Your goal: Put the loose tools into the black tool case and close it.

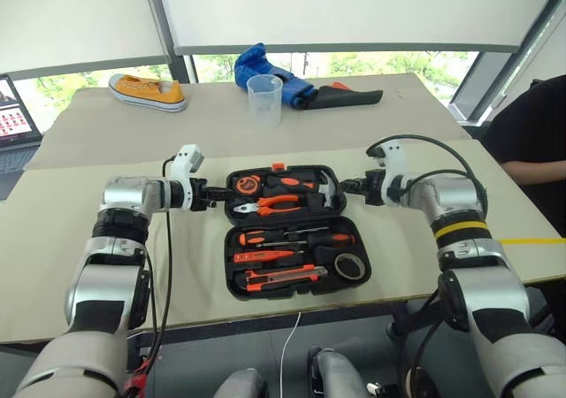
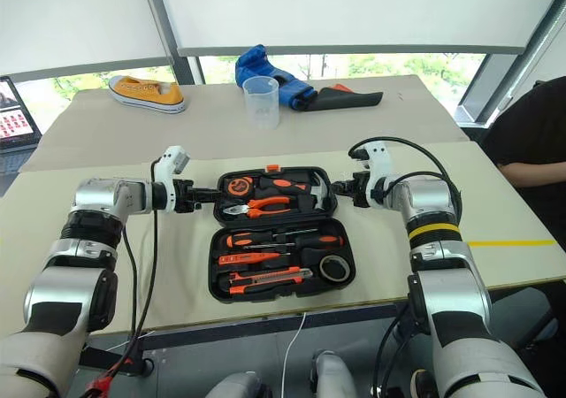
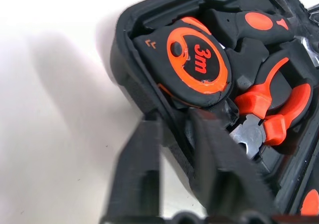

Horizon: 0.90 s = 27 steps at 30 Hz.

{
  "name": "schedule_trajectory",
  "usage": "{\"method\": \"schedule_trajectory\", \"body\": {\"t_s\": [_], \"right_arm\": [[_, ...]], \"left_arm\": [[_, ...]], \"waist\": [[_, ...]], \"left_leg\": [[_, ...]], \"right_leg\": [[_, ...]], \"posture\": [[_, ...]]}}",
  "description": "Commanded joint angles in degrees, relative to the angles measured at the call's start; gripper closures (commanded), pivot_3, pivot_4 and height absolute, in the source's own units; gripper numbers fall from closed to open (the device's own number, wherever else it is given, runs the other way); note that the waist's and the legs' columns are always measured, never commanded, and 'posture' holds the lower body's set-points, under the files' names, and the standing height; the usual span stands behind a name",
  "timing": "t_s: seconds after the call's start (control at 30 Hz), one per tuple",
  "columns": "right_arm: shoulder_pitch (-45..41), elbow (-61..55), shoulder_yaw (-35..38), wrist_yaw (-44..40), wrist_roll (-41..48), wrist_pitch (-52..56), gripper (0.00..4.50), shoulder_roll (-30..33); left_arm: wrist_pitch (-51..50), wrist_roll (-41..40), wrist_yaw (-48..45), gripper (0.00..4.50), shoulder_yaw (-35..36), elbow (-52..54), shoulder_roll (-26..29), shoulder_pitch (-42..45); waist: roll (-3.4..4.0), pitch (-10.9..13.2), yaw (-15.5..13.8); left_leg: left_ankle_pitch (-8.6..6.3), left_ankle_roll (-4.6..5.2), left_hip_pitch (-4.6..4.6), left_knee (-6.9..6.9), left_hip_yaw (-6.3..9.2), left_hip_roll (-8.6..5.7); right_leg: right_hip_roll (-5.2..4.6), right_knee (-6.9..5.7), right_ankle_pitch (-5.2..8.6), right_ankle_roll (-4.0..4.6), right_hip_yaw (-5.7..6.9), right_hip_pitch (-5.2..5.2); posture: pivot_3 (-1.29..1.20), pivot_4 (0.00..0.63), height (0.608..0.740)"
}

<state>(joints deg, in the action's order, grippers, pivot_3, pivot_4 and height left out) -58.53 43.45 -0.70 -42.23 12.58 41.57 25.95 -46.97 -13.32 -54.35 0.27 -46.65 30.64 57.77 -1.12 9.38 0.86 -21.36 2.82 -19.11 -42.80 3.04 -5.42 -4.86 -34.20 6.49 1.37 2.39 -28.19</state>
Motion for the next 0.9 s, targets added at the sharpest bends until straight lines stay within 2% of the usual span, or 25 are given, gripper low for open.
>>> {"method": "schedule_trajectory", "body": {"t_s": [0.03,0.37,0.47,0.6,0.73,0.9], "right_arm": [[0.46,-2.75,-0.15,-1.31,-0.32,-0.71,4.48,0.28],[0.93,-4.83,1.07,-1.69,-0.25,-0.52,4.48,0.24],[0.10,-4.63,1.68,-0.22,-0.31,-0.06,3.69,0.03],[-0.02,-3.15,0.29,-0.51,-1.62,-0.89,2.38,-0.09],[0.46,-1.40,-0.91,-0.12,-3.28,-0.83,2.38,0.00],[1.19,-2.08,-0.30,-0.65,-2.66,-0.88,3.79,-0.21]], "left_arm": [[0.12,0.30,-0.91,4.48,-0.88,1.16,-0.74,-0.64],[0.36,0.96,-1.52,4.48,-2.09,2.38,-0.73,-1.63],[1.32,1.51,-0.83,4.50,-1.90,1.60,-0.84,-1.67],[1.48,1.57,-0.88,4.50,-1.89,1.58,-0.79,-1.75],[1.51,1.40,-0.58,4.50,-1.58,2.02,-0.74,-1.95],[1.56,1.31,-0.08,4.50,-1.14,2.06,-0.49,-1.84]], "waist": [[0.00,-0.01,-0.01],[0.02,-0.02,0.01],[0.02,-0.02,-0.02],[0.02,-0.02,-0.05],[0.02,-0.02,-0.01],[0.02,-0.03,-0.01]], "left_leg": [[0.00,0.00,0.01,0.00,0.00,0.00],[0.00,0.01,-0.01,0.01,0.01,0.00],[0.00,0.01,-0.01,0.01,0.01,0.00],[0.00,0.01,-0.02,0.01,0.01,0.00],[0.00,0.01,-0.02,0.01,0.02,0.00],[0.00,0.01,0.00,0.01,0.02,0.00]], "right_leg": [[0.01,-0.01,0.00,0.00,0.00,0.01],[0.01,-0.33,-0.01,0.00,0.01,-0.02],[0.01,-0.33,-0.01,0.00,0.01,-0.02],[0.00,-0.33,-0.01,0.00,0.01,-0.02],[0.00,-0.33,-0.01,0.00,0.01,-0.03],[0.01,-0.33,-0.01,0.00,0.01,-0.01]], "posture": [[0.00,0.150,0.724],[0.00,0.150,0.724],[0.00,0.150,0.724],[0.00,0.150,0.724],[0.00,0.150,0.724],[0.00,0.150,0.724]]}}
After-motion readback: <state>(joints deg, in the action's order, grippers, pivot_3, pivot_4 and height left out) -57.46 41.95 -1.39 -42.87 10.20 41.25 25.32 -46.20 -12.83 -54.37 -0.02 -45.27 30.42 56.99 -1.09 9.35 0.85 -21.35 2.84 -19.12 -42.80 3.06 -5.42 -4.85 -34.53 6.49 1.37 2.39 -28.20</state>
